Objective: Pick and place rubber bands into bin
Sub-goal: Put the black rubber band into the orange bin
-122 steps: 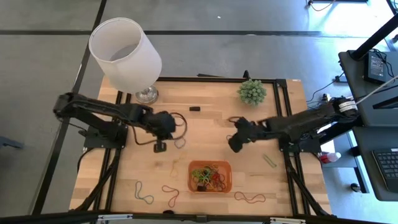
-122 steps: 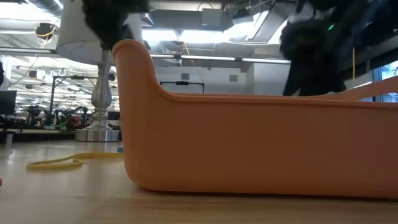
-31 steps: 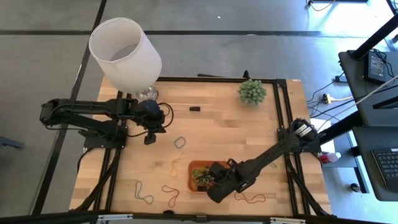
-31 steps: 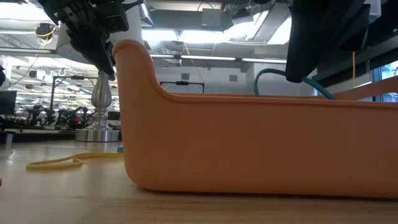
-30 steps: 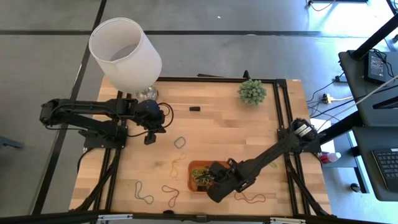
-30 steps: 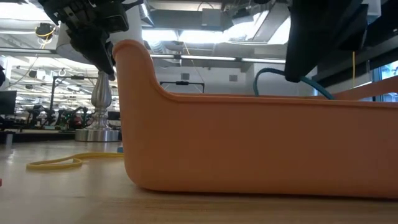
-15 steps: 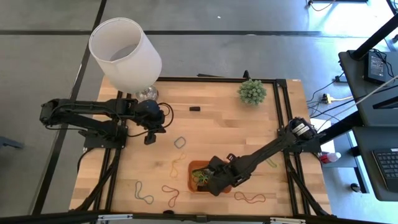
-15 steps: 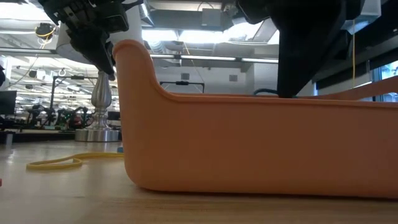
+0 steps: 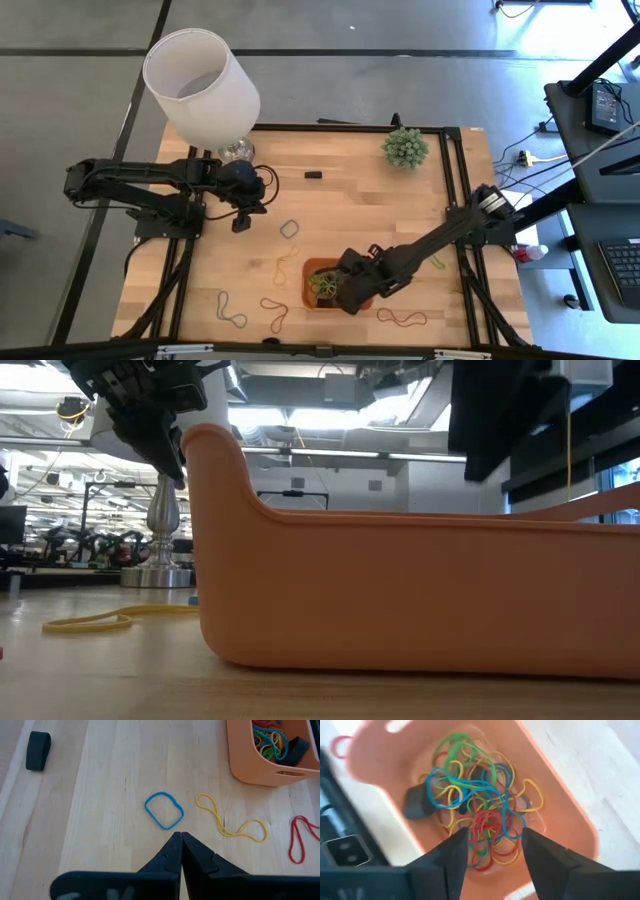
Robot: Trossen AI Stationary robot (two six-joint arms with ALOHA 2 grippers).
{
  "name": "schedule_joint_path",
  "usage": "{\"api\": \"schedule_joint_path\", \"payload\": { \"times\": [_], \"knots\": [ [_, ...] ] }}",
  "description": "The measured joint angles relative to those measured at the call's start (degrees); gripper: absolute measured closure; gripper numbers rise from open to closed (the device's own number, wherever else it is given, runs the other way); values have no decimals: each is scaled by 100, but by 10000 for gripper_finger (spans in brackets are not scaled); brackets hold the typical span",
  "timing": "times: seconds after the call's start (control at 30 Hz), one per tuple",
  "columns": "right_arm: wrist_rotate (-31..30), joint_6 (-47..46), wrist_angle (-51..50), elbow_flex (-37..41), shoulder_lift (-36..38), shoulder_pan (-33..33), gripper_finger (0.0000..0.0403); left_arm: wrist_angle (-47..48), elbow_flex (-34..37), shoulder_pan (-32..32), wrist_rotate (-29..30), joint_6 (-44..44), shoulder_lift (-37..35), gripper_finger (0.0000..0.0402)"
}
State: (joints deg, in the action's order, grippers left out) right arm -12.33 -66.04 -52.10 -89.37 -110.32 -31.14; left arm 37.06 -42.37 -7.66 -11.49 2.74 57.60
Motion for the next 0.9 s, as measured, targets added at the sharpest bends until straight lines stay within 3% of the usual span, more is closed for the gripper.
{"api": "schedule_joint_path", "payload": {
  "times": [0.2,0.43,0.57,0.77,0.9],
  "knots": [
    [-4,186,-360,-29,481,0,199,0,0,0,0,0,-1,398],
    [-413,-299,-1660,93,1075,-119,226,-2,0,0,2,-369,-1,398],
    [-409,-864,-1507,839,1579,-174,245,-2,0,0,2,-834,-2,398],
    [-409,-1983,-664,2388,2475,-283,254,-3,0,7,-4,-794,-2,398],
    [-415,-2637,194,3278,2883,-332,254,-4,0,7,-6,-44,0,398]
  ]
}}
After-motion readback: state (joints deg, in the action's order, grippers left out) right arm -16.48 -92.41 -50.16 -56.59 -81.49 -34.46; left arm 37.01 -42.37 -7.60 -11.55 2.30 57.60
